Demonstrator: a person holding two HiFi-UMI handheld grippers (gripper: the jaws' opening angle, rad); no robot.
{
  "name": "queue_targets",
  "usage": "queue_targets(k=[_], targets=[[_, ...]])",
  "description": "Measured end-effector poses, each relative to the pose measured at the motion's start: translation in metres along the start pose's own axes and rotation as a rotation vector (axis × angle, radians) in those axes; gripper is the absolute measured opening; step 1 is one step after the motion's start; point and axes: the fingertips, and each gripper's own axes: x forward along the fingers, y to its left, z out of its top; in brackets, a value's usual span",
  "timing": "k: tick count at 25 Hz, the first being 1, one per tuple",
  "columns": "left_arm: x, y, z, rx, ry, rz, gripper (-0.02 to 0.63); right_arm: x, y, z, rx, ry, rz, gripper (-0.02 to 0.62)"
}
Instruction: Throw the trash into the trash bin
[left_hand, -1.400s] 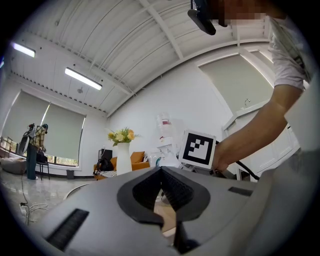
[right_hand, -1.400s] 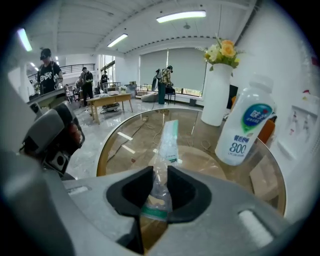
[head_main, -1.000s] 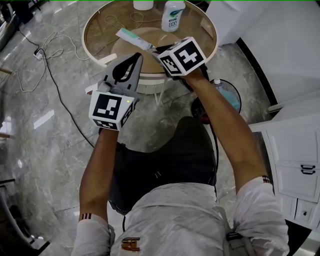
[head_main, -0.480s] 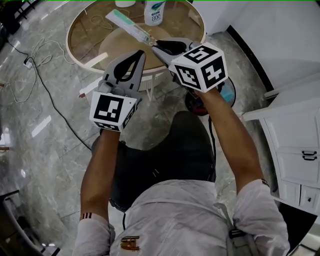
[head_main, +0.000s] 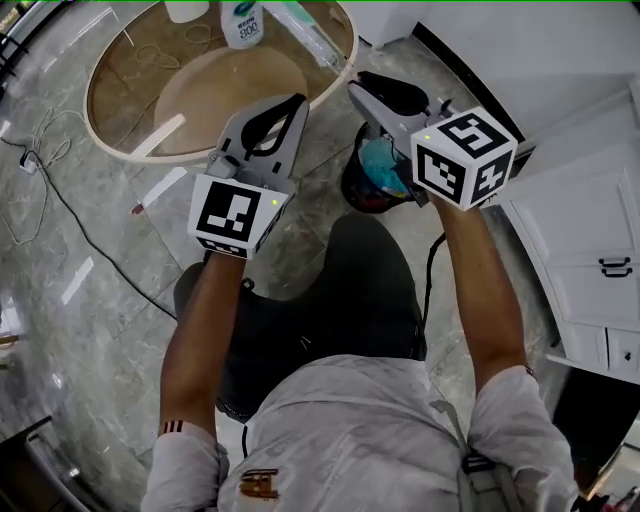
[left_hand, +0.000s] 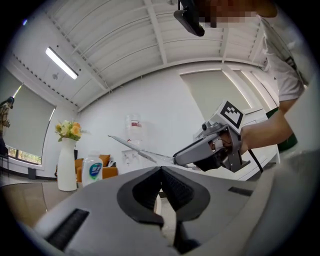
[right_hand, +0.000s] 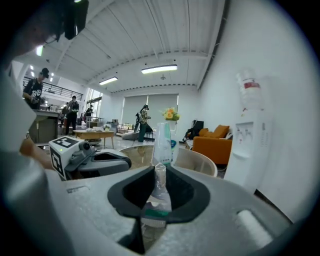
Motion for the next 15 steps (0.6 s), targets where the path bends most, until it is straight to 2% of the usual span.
queue_targets(k=[3,7,15], targets=[[0.023,-0.026,-0.002,-0.036,-0.002,-0.062,-0.002,-0.037,-0.038,-0.018,0.043,-0.005,-0.087,0.064],[0.050,-0.052,-0.014,-0.069,0.008,-0.115,-0.002,-0.076,-0.081,-0.061,0.113,0.038,-0.177,0.066],[0.087,-0.078,-0.032,-0.102,0.023,-0.165,-0.002,-0.115,-0.121,-0.169,0.232,0.175,-0.285,0.066]])
